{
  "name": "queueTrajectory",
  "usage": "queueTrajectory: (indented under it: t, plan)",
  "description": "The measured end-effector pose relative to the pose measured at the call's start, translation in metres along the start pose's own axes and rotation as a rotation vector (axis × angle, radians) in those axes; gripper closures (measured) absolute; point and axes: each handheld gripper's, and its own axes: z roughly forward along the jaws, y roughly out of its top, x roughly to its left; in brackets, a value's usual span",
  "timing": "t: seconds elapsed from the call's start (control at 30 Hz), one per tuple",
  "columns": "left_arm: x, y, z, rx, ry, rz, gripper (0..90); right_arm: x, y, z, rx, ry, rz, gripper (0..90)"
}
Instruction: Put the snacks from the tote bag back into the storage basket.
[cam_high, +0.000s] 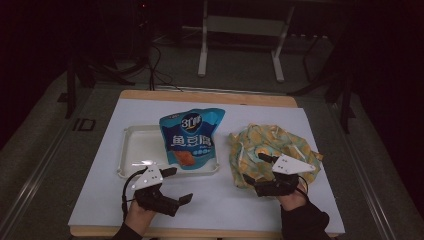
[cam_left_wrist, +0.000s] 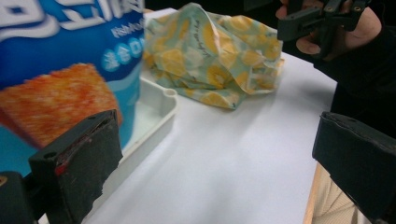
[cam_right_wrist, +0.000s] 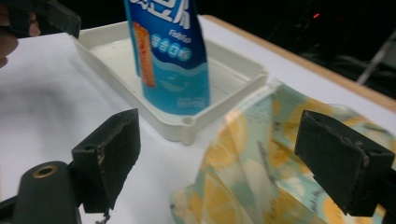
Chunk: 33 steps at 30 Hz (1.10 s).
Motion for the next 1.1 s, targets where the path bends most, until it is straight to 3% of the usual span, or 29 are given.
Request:
queueTrajectory:
  t: [0.1,0.27,0.67,1.1]
  plan:
    - [-0.001,-0.002,0.013,0.022,-0.033,-0.001,2.0,-0.002,-0.006,-0.007,0.001,-0.018,0.008,14.1]
    - [-0.003,0.002,0.022,-0.006,-0.077,0.028,2.1,-0.006,-0.012,-0.022,-0.015,-0.035,0.031,14.1]
    - [-0.005,0.01,0.039,-0.035,-0.122,0.049,2.0,-0.015,-0.028,-0.046,-0.016,-0.09,0.058,14.1]
    - [-0.008,0.009,0.057,-0.008,-0.143,0.061,2.0,-0.025,-0.046,-0.059,-0.013,-0.177,0.08,14.1]
